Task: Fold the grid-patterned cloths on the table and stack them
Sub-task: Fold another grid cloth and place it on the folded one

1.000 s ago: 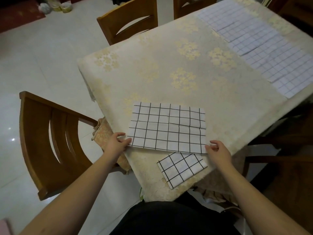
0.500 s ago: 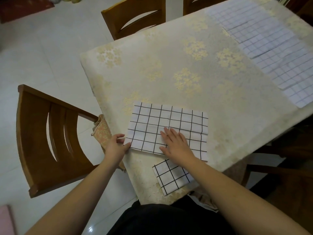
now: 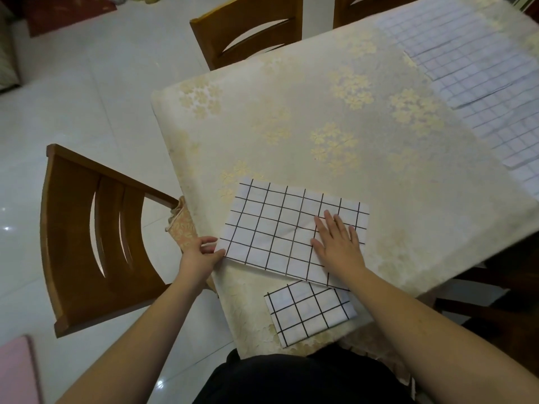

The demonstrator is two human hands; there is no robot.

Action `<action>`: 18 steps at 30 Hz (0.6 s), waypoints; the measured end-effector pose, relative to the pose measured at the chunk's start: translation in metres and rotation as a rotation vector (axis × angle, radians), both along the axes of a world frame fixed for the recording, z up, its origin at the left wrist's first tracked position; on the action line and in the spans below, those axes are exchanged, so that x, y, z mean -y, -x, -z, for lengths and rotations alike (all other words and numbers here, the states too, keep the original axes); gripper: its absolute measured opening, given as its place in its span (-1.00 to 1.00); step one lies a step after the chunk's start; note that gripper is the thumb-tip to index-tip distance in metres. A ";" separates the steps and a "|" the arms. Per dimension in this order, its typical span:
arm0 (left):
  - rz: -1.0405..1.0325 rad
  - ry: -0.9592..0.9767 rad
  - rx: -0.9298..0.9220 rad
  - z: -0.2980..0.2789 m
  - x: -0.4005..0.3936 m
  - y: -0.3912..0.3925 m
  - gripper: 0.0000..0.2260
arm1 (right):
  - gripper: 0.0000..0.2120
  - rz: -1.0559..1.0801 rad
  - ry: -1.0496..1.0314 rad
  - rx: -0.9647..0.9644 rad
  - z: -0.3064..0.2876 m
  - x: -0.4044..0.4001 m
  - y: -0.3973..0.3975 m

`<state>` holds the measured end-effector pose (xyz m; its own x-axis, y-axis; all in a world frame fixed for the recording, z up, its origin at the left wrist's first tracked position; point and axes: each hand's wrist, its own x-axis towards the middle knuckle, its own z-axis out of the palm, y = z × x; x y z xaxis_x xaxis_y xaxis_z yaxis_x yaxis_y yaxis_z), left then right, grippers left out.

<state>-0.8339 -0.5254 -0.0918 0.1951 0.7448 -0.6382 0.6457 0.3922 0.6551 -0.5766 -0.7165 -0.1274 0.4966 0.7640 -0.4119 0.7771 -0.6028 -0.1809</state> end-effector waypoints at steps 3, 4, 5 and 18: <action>-0.013 0.078 0.115 -0.001 0.001 -0.004 -0.66 | -0.40 0.000 0.000 -0.020 -0.004 -0.005 -0.004; -0.022 0.094 0.147 -0.002 0.001 -0.006 -0.67 | -0.40 0.001 -0.009 -0.024 -0.005 -0.006 -0.004; -0.031 0.104 0.172 -0.001 0.000 -0.007 -0.69 | -0.39 0.002 -0.023 -0.027 -0.007 -0.008 -0.003; -0.114 0.282 0.388 -0.004 -0.003 -0.004 -0.57 | -0.25 -0.092 -0.083 -0.106 -0.020 0.001 0.069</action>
